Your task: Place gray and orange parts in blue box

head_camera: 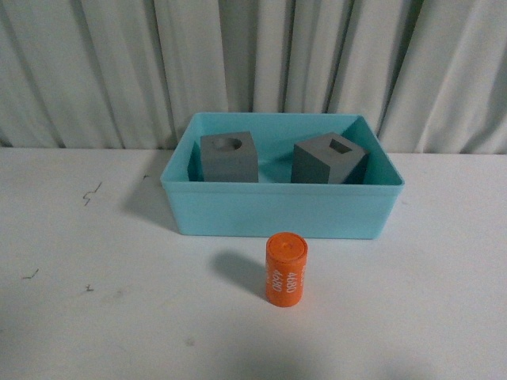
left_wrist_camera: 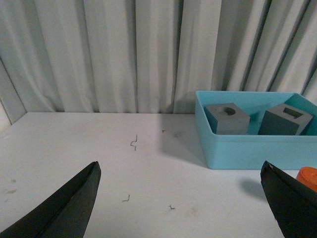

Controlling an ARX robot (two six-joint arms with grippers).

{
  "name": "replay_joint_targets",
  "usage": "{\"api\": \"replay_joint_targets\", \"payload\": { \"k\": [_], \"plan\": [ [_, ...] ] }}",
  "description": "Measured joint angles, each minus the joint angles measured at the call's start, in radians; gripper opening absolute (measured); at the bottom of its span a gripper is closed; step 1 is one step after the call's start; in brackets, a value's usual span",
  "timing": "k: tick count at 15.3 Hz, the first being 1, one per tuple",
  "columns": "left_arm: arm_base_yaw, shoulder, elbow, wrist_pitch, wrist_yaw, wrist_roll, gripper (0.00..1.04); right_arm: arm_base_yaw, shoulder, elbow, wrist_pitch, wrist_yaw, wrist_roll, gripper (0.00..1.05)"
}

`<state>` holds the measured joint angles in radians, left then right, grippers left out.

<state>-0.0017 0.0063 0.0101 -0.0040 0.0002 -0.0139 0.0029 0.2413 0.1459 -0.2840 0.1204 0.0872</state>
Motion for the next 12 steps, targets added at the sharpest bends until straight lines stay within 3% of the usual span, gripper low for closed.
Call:
{"api": "replay_joint_targets", "payload": {
  "k": [1,3,7,8,12],
  "plan": [
    [0.000,0.000,0.000,0.001,0.000,0.000,0.98,-0.078,0.141,0.047,0.007,-0.073,0.006,0.98],
    [0.001,0.000,0.000,0.000,0.000,0.000,0.98,-0.196,0.385,0.111,0.144,-0.321,-0.093,0.98],
    [0.001,0.000,0.000,0.000,0.000,0.000,0.98,-0.211,0.805,0.259,0.209,-0.695,-0.283,0.98],
    [0.001,0.000,0.000,0.000,0.000,0.000,0.98,-0.198,0.905,0.300,0.223,-0.729,-0.353,0.98],
    [0.001,0.000,0.000,0.000,0.000,0.000,0.98,-0.116,1.217,0.445,0.261,-0.697,-0.508,0.98]
  ]
}}
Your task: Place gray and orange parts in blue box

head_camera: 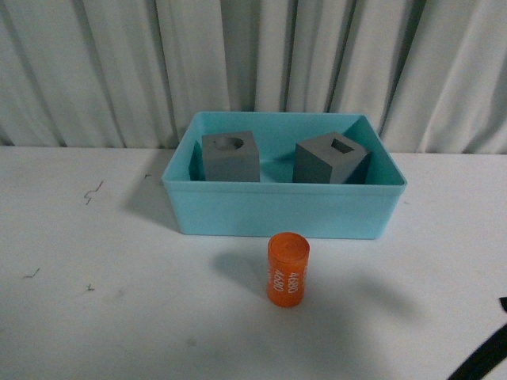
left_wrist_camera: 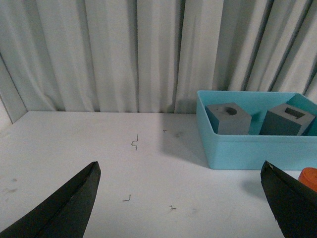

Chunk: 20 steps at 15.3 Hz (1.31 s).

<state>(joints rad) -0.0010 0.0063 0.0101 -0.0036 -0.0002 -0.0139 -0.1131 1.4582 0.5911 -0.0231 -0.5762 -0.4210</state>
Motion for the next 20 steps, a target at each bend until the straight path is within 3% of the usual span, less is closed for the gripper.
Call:
{"api": "replay_joint_targets", "payload": {
  "k": [9,20],
  "plan": [
    [0.000,0.000,0.000,0.000,0.000,0.000,0.98,0.227,0.408,0.268,0.035,0.056,-0.104,0.98],
    [0.000,0.000,0.000,0.000,0.000,0.000,0.98,0.344,0.554,0.433,0.010,0.071,-0.120,0.98]
  ]
}}
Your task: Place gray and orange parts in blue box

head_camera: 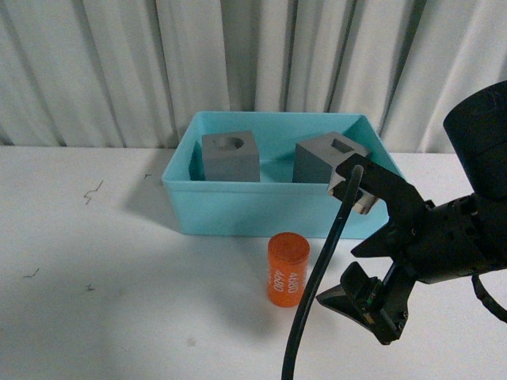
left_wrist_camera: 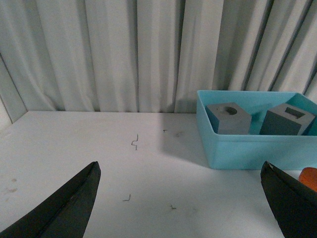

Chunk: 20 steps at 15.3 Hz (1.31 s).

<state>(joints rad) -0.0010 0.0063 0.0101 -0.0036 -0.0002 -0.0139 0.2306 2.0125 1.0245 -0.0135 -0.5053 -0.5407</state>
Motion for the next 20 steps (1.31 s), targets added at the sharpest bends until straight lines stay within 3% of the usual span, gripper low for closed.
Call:
{"api": "replay_joint_targets", "payload": {
  "k": [19,20],
  "plan": [
    [0.000,0.000,0.000,0.000,0.000,0.000,0.98,0.111,0.179,0.266,-0.080,0.017,-0.003,0.98],
    [0.000,0.000,0.000,0.000,0.000,0.000,0.98,0.116,0.180,0.267,-0.083,0.017,-0.003,0.86]
  ]
}}
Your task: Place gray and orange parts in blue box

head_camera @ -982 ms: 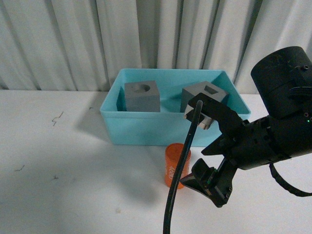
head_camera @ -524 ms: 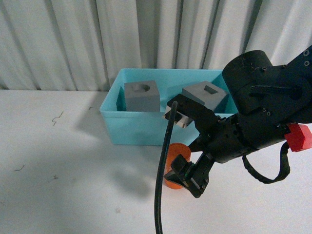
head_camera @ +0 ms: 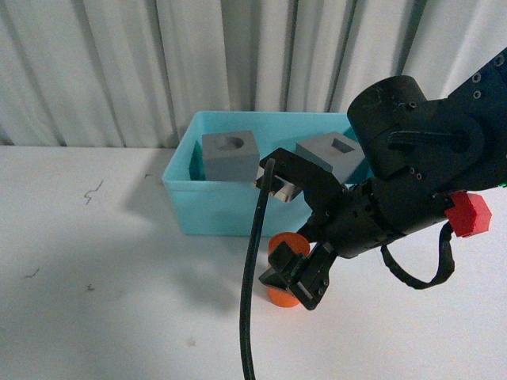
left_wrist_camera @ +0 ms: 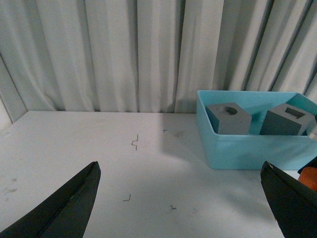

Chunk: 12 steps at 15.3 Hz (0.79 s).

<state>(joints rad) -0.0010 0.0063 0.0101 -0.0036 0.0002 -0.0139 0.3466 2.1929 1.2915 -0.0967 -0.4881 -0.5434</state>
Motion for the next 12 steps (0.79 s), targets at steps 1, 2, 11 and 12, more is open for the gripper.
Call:
{"api": "replay_joint_targets", "payload": {
  "k": [1,2,11,12],
  "plan": [
    [0.000,0.000,0.000,0.000,0.000,0.000,0.98,0.000,0.000,0.005,0.001,0.000,0.000,0.74],
    [0.000,0.000,0.000,0.000,0.000,0.000,0.98,0.000,0.000,0.008,0.003,-0.002,0.000,0.61],
    [0.000,0.000,0.000,0.000,0.000,0.000,0.98,-0.014,-0.263,-0.154,0.037,-0.061,0.010,0.47],
    [0.000,0.000,0.000,0.000,0.000,0.000,0.98,-0.023,-0.335,-0.175,0.040,-0.073,0.011,0.47]
  ]
}}
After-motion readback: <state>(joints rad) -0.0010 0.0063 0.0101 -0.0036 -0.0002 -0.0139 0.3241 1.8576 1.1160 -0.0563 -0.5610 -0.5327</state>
